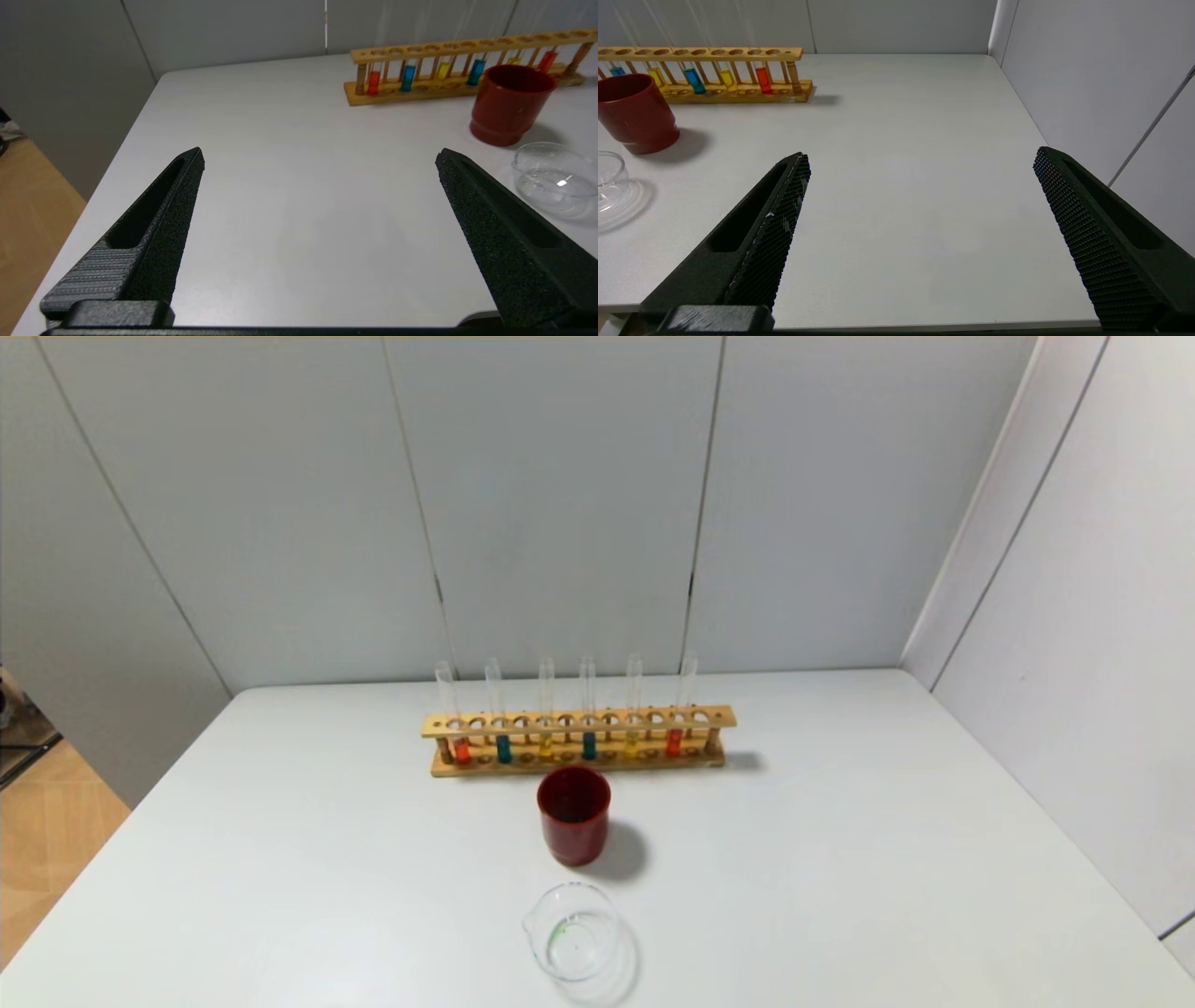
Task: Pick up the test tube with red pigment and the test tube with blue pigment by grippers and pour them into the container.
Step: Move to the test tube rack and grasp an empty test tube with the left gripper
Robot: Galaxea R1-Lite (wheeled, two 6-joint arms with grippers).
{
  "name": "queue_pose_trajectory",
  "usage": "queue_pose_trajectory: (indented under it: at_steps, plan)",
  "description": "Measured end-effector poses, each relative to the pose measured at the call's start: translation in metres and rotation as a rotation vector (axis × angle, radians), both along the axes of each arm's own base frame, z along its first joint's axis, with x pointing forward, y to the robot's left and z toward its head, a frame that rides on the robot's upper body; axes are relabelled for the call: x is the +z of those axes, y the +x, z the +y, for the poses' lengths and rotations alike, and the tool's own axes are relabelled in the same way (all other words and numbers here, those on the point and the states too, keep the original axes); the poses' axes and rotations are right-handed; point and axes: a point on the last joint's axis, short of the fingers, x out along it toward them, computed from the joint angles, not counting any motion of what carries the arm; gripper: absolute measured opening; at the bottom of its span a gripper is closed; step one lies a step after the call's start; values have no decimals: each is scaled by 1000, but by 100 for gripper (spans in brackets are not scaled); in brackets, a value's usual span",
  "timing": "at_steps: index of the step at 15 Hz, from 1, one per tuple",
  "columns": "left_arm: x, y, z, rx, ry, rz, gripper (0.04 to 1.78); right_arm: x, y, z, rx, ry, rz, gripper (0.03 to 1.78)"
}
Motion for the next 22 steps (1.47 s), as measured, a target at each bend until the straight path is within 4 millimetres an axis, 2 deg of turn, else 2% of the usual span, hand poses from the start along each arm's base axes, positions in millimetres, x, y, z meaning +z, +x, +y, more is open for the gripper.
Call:
queue_pose_trajectory:
  at_steps: [4,6,8,10,13,16,18,22]
  plan:
    - [40,-17,-2,-107,7,-43,175,0,0,0,0,0,0,175]
    - [64,-19,-3,-139,7,-40,175,0,0,0,0,0,0,175]
    - [95,-15,-3,-151,6,-44,175,0,0,0,0,0,0,175]
    - [123,-1,-3,-158,6,-45,175,0,0,0,0,0,0,175]
    - [157,39,-4,-167,6,-52,175,0,0,0,0,0,0,175]
    - [173,86,-6,-252,-24,-49,175,0,0,0,0,0,0,175]
    - [174,116,-7,-324,-57,-20,175,0,0,0,0,0,0,175]
    - [166,178,-7,-347,-79,26,175,0,0,0,0,0,0,175]
